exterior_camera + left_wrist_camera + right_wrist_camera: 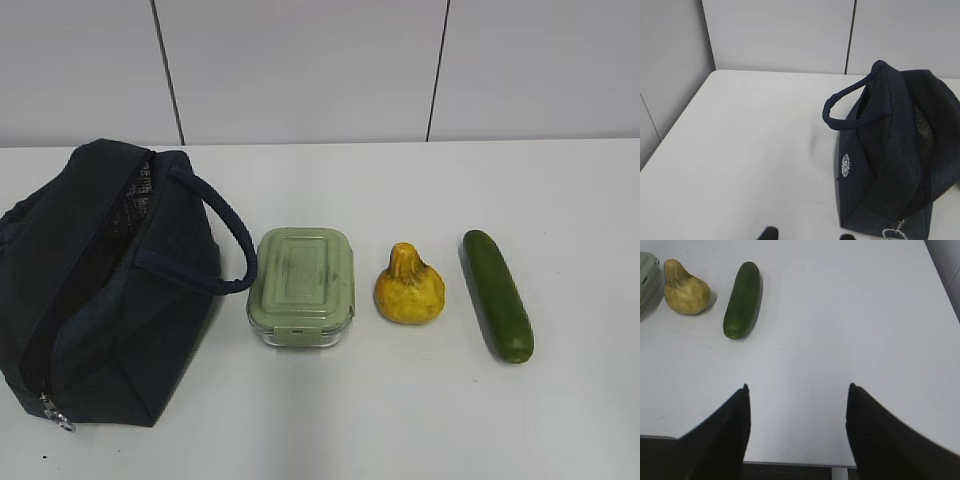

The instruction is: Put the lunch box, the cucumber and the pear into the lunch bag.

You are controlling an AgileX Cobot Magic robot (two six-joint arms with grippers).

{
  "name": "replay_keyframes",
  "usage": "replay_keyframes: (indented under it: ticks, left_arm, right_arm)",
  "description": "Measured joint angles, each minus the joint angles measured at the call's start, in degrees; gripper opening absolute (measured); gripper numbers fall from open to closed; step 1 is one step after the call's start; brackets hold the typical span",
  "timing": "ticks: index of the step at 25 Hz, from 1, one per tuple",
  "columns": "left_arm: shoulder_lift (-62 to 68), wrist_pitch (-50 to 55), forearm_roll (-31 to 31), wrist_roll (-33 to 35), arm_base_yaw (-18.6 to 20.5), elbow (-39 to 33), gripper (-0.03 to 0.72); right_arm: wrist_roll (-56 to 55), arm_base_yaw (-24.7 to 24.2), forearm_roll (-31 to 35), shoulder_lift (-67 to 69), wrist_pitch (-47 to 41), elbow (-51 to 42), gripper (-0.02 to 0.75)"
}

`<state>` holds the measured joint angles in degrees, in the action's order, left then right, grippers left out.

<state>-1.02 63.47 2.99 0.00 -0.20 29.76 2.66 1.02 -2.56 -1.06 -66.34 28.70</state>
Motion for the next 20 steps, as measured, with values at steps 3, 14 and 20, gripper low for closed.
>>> replay_keyframes:
  ticks: [3,14,20]
  left_arm:
    - [0.0,0.0,0.0,0.0,0.0,0.0,0.238]
    - [0.0,0.0,0.0,0.0,0.0,0.0,0.238]
    - [0.0,0.0,0.0,0.0,0.0,0.0,0.238]
  right_arm:
    - [0.0,0.0,0.0,0.0,0.0,0.0,0.471]
    - [0.0,0.0,0.0,0.0,0.0,0.0,0.471]
    - [0.0,0.0,0.0,0.0,0.0,0.0,0.471]
